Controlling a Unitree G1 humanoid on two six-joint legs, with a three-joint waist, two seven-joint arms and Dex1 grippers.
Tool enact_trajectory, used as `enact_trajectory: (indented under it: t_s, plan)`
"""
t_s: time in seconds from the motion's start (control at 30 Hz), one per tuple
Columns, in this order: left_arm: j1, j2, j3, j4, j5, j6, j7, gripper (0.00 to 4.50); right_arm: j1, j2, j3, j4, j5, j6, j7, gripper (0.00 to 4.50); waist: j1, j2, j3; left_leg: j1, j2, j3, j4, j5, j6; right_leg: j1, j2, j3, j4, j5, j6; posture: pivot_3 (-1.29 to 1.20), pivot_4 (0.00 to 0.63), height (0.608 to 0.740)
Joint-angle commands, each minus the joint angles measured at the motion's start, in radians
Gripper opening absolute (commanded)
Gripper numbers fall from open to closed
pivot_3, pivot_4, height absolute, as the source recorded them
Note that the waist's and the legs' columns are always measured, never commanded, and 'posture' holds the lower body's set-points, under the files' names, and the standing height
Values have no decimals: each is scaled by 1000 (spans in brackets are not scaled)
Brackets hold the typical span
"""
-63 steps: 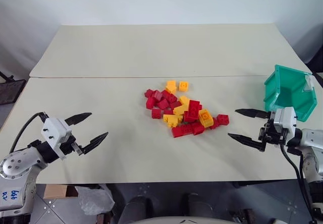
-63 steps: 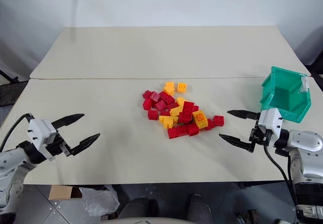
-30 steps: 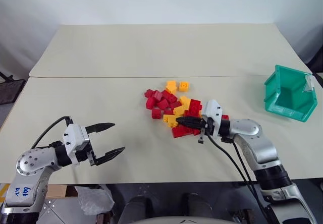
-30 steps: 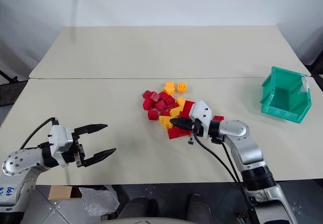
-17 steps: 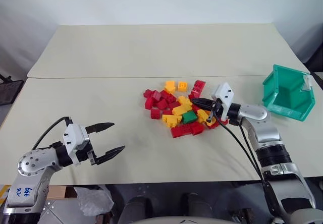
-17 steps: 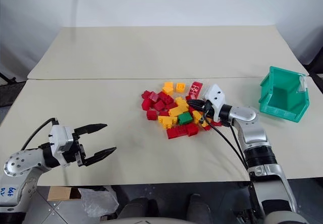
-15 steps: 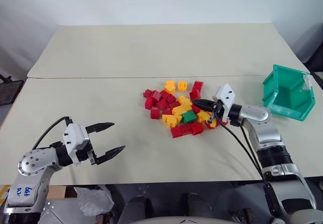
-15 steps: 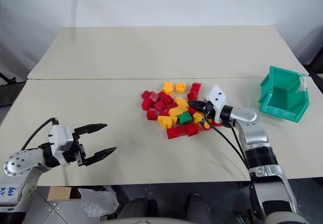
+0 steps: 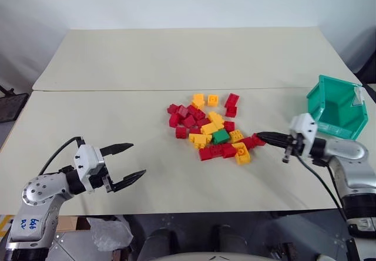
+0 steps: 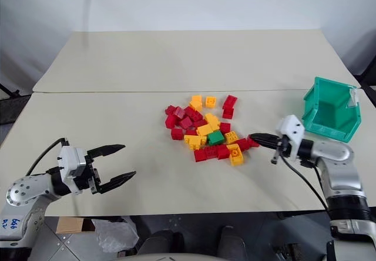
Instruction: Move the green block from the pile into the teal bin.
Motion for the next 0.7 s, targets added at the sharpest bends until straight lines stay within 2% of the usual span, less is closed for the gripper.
enact_trajectory:
  t_s: [0.03,0.13,0.3,0.5,0.53,0.63,0.7]
  plan:
    - [-14,4,23,21,-9,-20,-6,4500,52,-70,-105,25,52,-68,82,32,2,0,0,0,0,0,0,0,0,0,0,0,0,0,0,0,150,740]
    - [-21,17,48,44,-17,-23,-15,4500,90,-115,-162,97,42,-105,82,586,3,0,0,0,-1,0,0,0,1,1,0,0,-1,0,0,0,150,740]
    - [-28,20,59,59,-24,-16,-17,4500,96,-137,-175,156,24,-113,79,2290,-5,0,0,1,1,2,0,0,1,1,0,0,-1,0,0,0,150,740]
    - [-30,16,53,58,-20,-14,-18,4500,49,-78,-68,-64,29,-80,78,4304,-6,0,0,2,2,3,0,0,0,0,0,1,0,0,0,0,150,740]
    - [-29,16,54,56,-22,-6,-15,4500,31,-70,-43,-100,26,-41,60,4443,-4,0,0,2,2,3,0,0,0,0,0,1,0,0,0,0,150,740]
    - [-29,17,54,52,-23,2,-11,4500,10,-74,43,-198,18,115,35,4443,1,1,0,1,1,2,1,0,0,0,0,1,0,0,0,0,150,740]
    - [-28,16,57,43,-22,3,-6,4500,-20,-63,90,-279,35,280,-33,4443,6,1,0,1,1,0,1,0,0,0,-1,0,0,0,0,0,150,740]
